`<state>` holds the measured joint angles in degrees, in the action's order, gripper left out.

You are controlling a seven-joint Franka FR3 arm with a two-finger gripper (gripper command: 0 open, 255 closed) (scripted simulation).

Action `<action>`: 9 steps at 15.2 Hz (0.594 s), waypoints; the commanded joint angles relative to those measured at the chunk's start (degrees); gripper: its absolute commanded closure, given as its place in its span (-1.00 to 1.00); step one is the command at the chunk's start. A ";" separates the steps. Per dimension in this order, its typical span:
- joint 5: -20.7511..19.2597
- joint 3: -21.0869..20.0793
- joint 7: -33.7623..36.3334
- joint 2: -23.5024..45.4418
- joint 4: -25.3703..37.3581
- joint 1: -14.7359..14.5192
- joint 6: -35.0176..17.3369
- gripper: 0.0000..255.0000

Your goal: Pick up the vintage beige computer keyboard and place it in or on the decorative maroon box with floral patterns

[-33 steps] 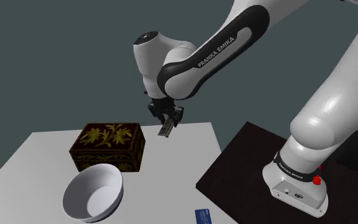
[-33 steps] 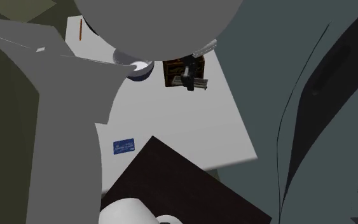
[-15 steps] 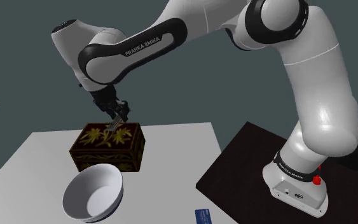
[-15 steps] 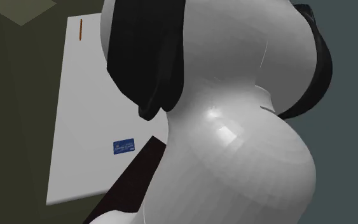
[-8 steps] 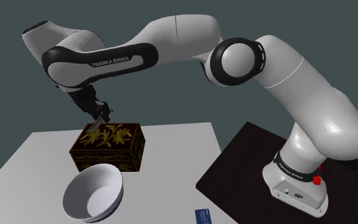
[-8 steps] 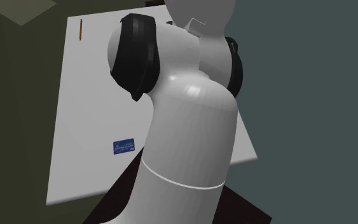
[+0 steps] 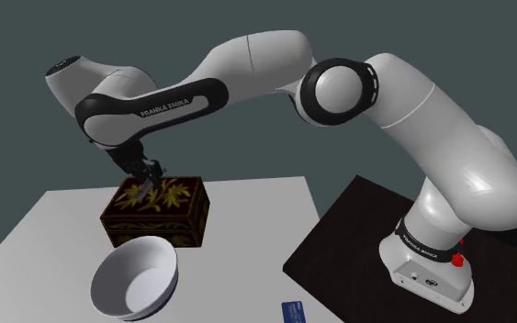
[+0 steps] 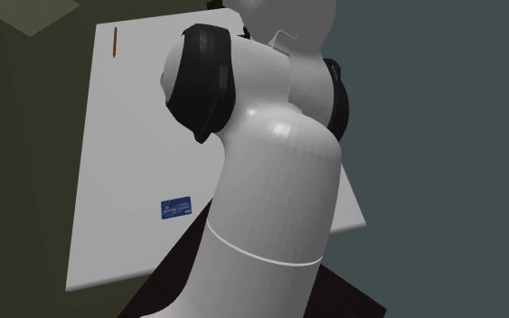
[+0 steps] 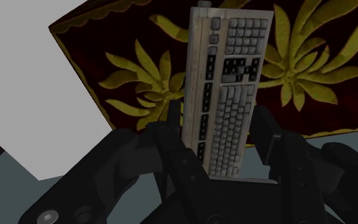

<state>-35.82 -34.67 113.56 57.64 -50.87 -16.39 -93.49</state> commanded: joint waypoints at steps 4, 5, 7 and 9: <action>-0.48 0.31 0.68 1.14 -1.98 0.54 -2.82 1.00; -0.58 0.39 0.83 1.38 -2.35 0.62 -3.37 1.00; -0.65 0.44 0.93 1.55 -2.60 0.67 -3.75 1.00; -0.66 0.44 0.93 1.55 -2.59 0.67 -3.74 1.00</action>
<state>-36.47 -34.23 114.42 59.22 -53.27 -15.76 -97.09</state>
